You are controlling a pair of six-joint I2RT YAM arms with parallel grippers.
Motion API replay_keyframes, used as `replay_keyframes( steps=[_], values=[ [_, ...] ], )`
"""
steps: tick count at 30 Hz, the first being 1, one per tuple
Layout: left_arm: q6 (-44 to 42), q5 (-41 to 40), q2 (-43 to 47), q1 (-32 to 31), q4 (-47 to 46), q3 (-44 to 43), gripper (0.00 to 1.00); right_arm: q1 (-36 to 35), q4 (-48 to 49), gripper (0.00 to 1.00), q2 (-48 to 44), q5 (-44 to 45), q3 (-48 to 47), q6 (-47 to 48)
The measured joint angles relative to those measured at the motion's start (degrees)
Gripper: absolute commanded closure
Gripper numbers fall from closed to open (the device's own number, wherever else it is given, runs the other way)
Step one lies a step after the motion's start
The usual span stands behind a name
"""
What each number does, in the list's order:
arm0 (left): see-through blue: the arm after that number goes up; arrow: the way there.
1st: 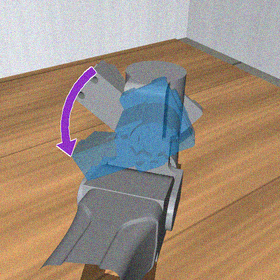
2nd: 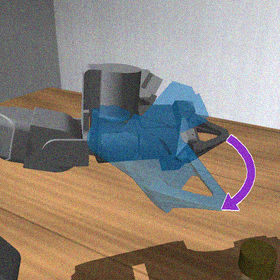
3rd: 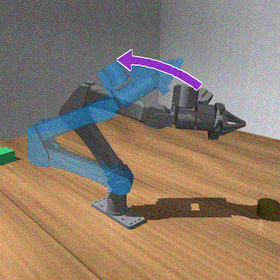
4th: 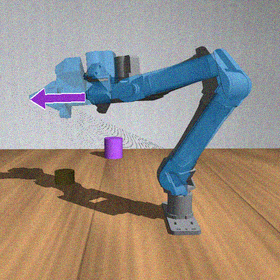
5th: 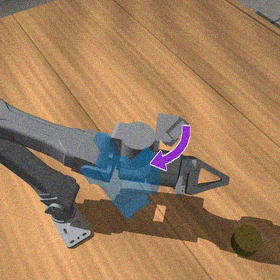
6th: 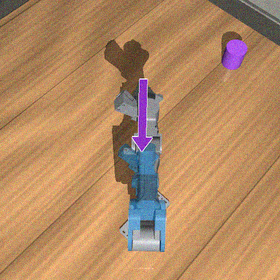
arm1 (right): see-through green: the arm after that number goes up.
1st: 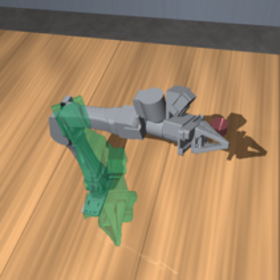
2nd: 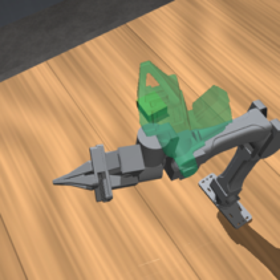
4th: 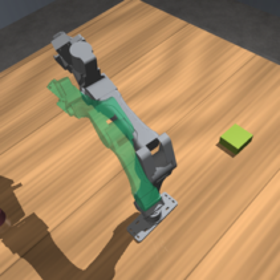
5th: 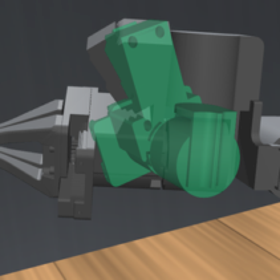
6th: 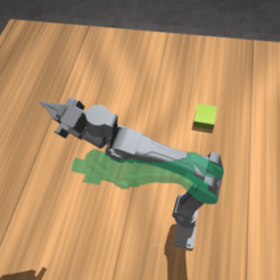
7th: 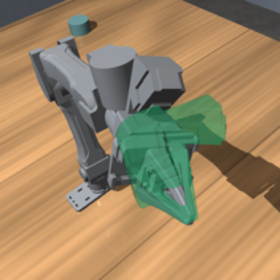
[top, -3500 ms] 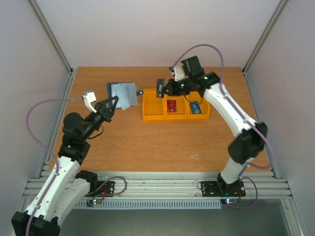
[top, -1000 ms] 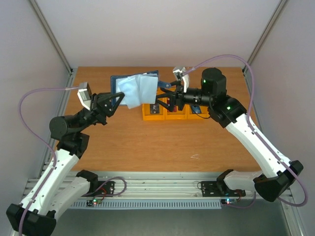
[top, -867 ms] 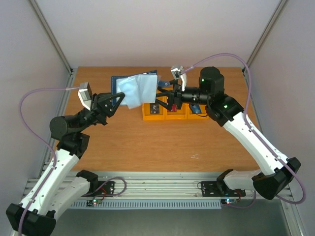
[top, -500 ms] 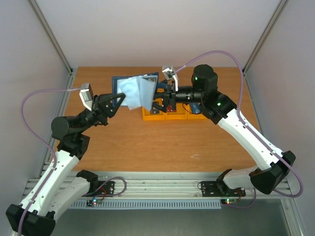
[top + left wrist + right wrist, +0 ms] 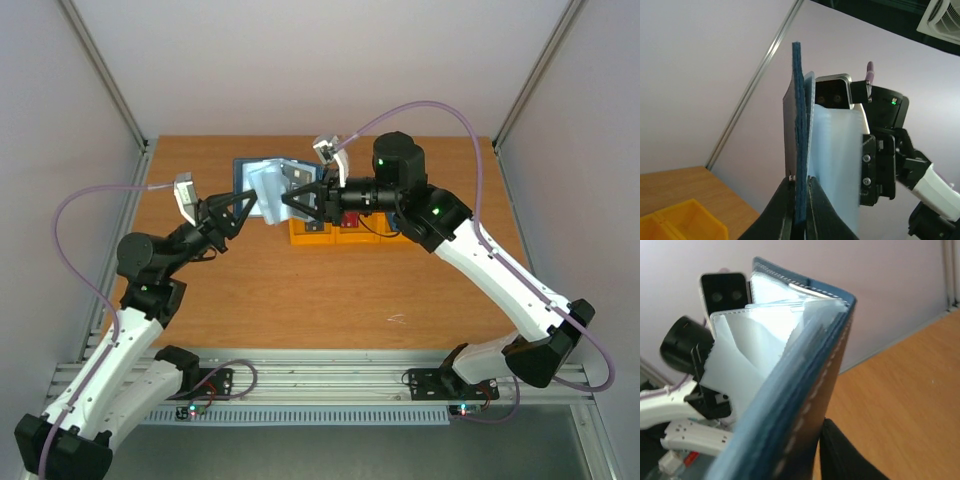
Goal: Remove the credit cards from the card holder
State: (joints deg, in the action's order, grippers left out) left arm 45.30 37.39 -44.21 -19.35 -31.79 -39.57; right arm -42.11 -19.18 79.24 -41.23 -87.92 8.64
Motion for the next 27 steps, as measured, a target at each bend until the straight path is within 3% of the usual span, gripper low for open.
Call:
replay_keyframes(
  steps=[3,6,9,12,16,18,21,22,24,27],
  values=[
    [-0.66,-0.07,0.02,0.00,0.35,0.42,0.56,-0.81,-3.04,0.98,0.90,3.54,-2.29,0.83],
    [-1.81,0.94,0.00,-0.02,1.57,1.11,0.32,-1.62,-6.47,0.99,1.66,7.54,-4.02,1.36],
    [-2.78,2.82,0.04,-0.02,2.08,1.73,0.21,-1.86,-9.94,0.99,1.90,11.19,-4.24,1.86],
    [-3.32,4.70,0.11,-0.02,2.45,2.21,0.20,-1.90,-12.92,0.99,2.47,13.29,-4.98,2.45],
    [-3.82,4.87,0.11,-0.02,3.37,2.25,0.29,-2.64,-15.85,0.99,3.85,13.22,-7.56,4.66],
    [-4.33,4.13,0.04,0.00,4.02,2.25,0.41,-3.39,-16.50,0.99,4.31,11.23,-8.46,6.01],
    [-4.61,3.78,-0.02,-0.02,4.50,2.34,0.68,-5.09,-17.84,0.96,4.50,7.93,-8.57,7.61],
    [-4.98,3.91,0.00,-0.02,4.61,2.40,0.79,-5.53,-18.03,0.92,4.55,7.41,-8.57,8.00],
    [-5.20,4.68,0.04,-0.02,4.52,2.51,0.98,-5.75,-18.60,0.72,4.57,7.06,-8.57,8.44],
    [-5.75,5.01,0.37,-0.22,4.57,2.60,1.00,-5.22,-18.73,0.49,4.37,5.55,-8.24,9.64]
  ],
)
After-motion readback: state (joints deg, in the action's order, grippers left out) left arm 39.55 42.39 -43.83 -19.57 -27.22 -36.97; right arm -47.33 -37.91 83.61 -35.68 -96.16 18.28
